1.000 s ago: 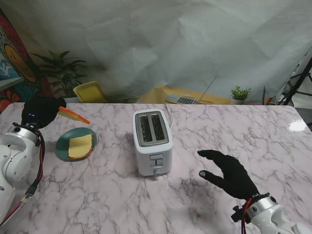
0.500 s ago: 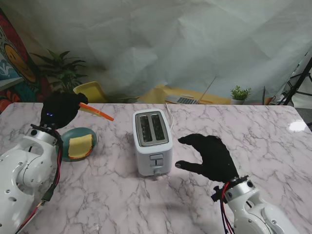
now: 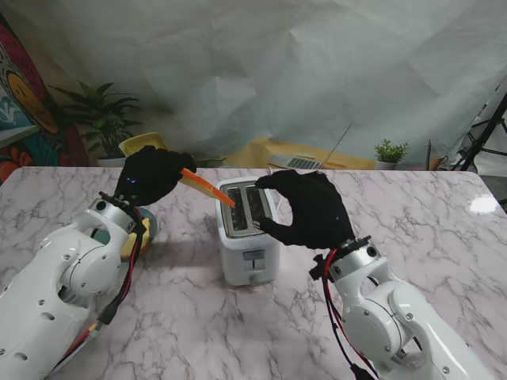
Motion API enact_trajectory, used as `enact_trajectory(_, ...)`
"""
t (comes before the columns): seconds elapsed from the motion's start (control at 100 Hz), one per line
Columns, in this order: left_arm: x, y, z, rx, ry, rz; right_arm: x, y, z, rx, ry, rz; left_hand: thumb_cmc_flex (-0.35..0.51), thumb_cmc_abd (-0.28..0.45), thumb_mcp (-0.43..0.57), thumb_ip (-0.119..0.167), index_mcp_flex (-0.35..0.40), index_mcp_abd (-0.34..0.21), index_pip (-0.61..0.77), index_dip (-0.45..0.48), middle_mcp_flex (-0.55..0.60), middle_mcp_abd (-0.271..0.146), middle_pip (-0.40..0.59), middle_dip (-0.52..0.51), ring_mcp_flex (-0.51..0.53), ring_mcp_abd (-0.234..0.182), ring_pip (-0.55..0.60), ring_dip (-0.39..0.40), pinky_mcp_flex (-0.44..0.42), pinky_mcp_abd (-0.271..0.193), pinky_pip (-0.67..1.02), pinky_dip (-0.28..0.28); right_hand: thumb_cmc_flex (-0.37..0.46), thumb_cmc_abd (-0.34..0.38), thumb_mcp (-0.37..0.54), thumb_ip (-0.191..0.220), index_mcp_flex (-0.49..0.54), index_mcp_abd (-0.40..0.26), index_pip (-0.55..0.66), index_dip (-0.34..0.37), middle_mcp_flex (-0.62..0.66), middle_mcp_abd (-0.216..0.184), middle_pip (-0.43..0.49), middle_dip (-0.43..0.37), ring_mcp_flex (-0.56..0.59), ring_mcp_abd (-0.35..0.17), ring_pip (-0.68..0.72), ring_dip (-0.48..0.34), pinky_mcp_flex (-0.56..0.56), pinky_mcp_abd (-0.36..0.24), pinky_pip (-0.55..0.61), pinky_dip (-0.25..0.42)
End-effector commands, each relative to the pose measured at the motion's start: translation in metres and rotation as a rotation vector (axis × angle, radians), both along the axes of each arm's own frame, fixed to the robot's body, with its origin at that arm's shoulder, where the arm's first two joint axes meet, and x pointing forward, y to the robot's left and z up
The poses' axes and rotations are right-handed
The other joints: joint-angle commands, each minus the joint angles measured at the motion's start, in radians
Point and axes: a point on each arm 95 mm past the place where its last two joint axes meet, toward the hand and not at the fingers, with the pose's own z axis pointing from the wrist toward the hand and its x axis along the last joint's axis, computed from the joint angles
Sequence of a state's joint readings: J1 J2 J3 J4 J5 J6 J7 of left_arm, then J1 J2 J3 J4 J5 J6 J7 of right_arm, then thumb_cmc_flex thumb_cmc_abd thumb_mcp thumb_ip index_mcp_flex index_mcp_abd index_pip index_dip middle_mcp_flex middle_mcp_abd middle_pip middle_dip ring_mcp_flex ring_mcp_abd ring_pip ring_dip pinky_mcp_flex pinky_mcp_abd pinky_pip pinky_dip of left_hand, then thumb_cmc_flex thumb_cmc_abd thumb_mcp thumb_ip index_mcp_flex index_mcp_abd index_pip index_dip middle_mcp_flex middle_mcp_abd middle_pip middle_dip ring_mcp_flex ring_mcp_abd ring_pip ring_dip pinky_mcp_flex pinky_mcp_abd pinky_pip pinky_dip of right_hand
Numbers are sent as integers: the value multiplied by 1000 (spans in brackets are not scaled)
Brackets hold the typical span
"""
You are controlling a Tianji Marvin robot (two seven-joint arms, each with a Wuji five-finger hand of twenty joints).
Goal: Toast the toast slices
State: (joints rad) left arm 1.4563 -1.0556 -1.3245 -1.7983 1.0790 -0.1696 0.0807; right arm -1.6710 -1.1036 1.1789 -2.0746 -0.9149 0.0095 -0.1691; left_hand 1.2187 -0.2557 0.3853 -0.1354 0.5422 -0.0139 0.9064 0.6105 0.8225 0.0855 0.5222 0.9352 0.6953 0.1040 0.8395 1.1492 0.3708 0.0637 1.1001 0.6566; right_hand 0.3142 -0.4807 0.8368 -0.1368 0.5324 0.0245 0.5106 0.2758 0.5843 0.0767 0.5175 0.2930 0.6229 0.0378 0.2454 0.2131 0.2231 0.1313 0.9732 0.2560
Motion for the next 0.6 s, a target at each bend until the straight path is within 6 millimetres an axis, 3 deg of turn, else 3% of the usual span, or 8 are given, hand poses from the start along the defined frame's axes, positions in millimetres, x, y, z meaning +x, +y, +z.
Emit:
enact_trajectory(0.0, -2, -13, 7, -15, -3, -23, 3, 4, 6, 21, -10, -2, 72, 25, 17, 5, 118, -18, 124, 41, 73, -1, 43, 42, 36, 13, -2, 27, 8, 23, -11, 25, -44, -44, 37, -26, 8, 17, 8, 16, 14, 13, 20, 12, 20, 6, 39, 8, 4, -34, 14, 16)
enact_trajectory(0.21, -8, -33, 7, -43, -3, -79, 9, 15, 5, 42, -9, 8, 71, -1, 26, 2, 110, -7, 64, -31, 107, 9, 23, 29, 68, 30, -15, 28, 29, 40, -12, 42, -48, -49, 44, -31, 12, 17, 13, 19, 19, 14, 25, 13, 27, 8, 42, 9, 5, -31, 15, 19)
enact_trajectory(0.45, -15, -42, 7, -62, 26, -94, 12, 25, 0, 63, 11, 21, 5, -63, 107, -13, 42, 60, 33, -74, 161, 1, -20, -6, 122, 30, -37, 5, 83, 46, -8, 55, -55, -45, 38, -33, 12, 17, 12, 19, 19, 15, 24, 12, 25, 10, 41, 9, 4, -29, 12, 19)
enact_trajectory(0.57, -19, -47, 9, -44, 36, -88, 16, 34, -1, 64, 15, 31, -33, -98, 135, -22, 61, 76, 37, -95, 195, 2, -40, -47, 155, 25, -44, -41, 121, 48, 1, 53, -69, -43, 22, -37, 10, 19, 9, 18, 15, 16, 23, 12, 20, 11, 39, 9, 0, -28, 10, 19)
enact_trajectory(0.59, -20, -47, 9, -42, 39, -87, 17, 35, -1, 65, 13, 33, -46, -101, 139, -21, 72, 76, 40, -111, 201, 7, -39, -62, 161, 23, -31, -83, 131, 49, 5, 51, -70, -43, 18, -38, 10, 18, 9, 18, 15, 15, 23, 12, 20, 11, 39, 9, -1, -28, 10, 19)
